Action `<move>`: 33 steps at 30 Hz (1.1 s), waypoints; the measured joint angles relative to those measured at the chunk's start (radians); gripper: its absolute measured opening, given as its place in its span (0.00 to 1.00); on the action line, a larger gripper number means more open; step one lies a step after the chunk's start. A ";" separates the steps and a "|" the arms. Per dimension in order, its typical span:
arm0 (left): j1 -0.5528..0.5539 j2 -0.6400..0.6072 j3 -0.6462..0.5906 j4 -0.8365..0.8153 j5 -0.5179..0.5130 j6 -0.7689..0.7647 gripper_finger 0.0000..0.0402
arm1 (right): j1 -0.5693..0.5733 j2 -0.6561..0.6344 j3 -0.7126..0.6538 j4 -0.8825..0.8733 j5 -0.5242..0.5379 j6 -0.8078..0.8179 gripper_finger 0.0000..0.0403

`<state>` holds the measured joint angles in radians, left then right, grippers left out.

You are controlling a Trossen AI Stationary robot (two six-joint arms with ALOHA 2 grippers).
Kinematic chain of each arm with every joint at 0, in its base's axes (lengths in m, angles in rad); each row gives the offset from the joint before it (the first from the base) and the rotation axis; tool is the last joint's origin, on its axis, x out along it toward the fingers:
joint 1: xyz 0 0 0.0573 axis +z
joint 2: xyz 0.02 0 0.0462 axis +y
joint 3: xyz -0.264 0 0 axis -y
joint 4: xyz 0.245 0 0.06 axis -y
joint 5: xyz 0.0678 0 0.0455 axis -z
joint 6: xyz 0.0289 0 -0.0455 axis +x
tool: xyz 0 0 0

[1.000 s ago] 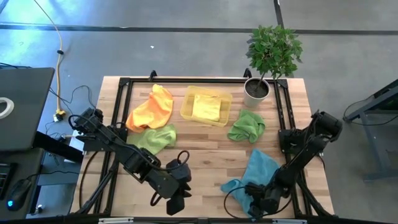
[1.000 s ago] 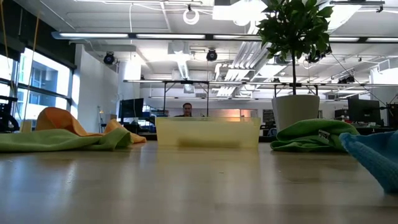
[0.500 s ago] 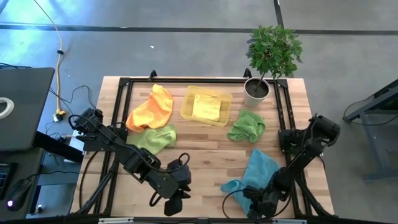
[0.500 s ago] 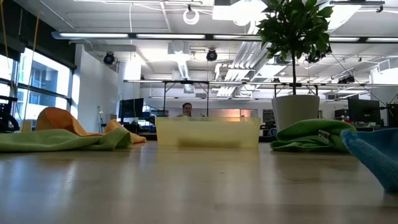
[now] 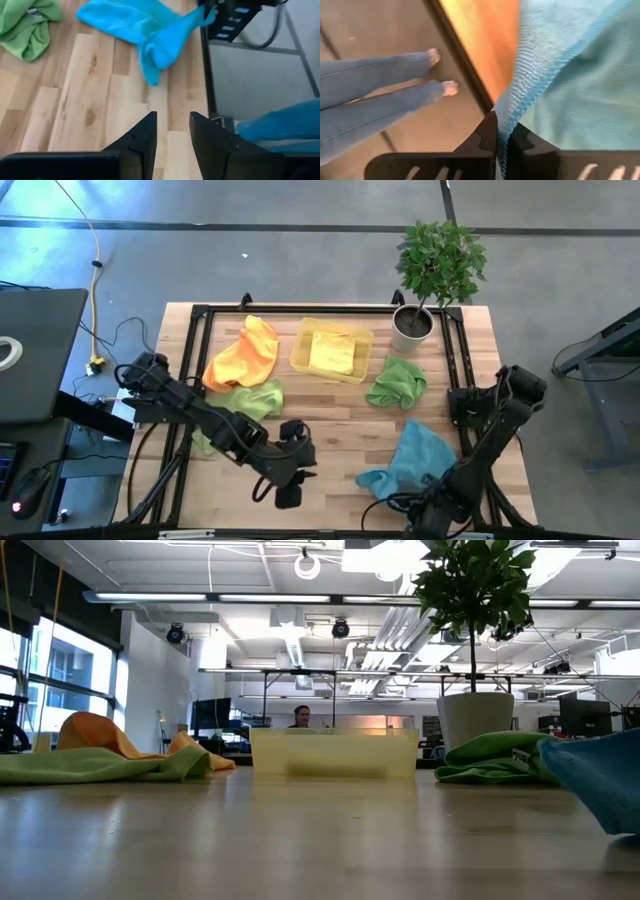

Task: Fold microfiber towels
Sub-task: Fold the blue microfiber towel

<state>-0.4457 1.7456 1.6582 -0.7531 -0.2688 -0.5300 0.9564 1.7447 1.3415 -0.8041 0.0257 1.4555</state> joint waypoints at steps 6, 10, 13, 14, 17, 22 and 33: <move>0.038 0.052 -0.004 0.039 0.034 0.058 0.40 | 0.000 -0.002 0.103 -0.184 0.028 -0.067 0.00; 0.051 0.110 -0.003 0.154 0.025 0.148 0.49 | 0.000 -0.002 0.132 -0.195 0.036 -0.214 0.00; 0.064 0.158 -0.004 0.278 0.032 0.241 0.53 | 0.000 -0.001 0.164 -0.233 0.055 -0.318 0.00; 0.069 0.173 -0.004 0.321 0.041 0.266 0.53 | 0.000 -0.001 0.179 -0.250 0.060 -0.356 0.00; 0.087 0.220 -0.004 0.448 0.088 0.306 0.54 | -0.001 -0.001 0.233 -0.304 0.080 -0.451 0.00; 0.121 0.290 -0.004 0.613 0.127 0.300 0.52 | -0.001 -0.001 0.331 -0.454 0.080 -0.500 0.00; 0.163 0.437 -0.004 0.704 0.177 0.162 0.52 | -0.021 -0.002 0.395 -0.586 0.081 -0.513 0.00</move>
<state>-0.2823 2.1829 1.6547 -0.0494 -0.0918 -0.3683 0.9358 1.7432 1.7363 -1.3903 0.1070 0.9424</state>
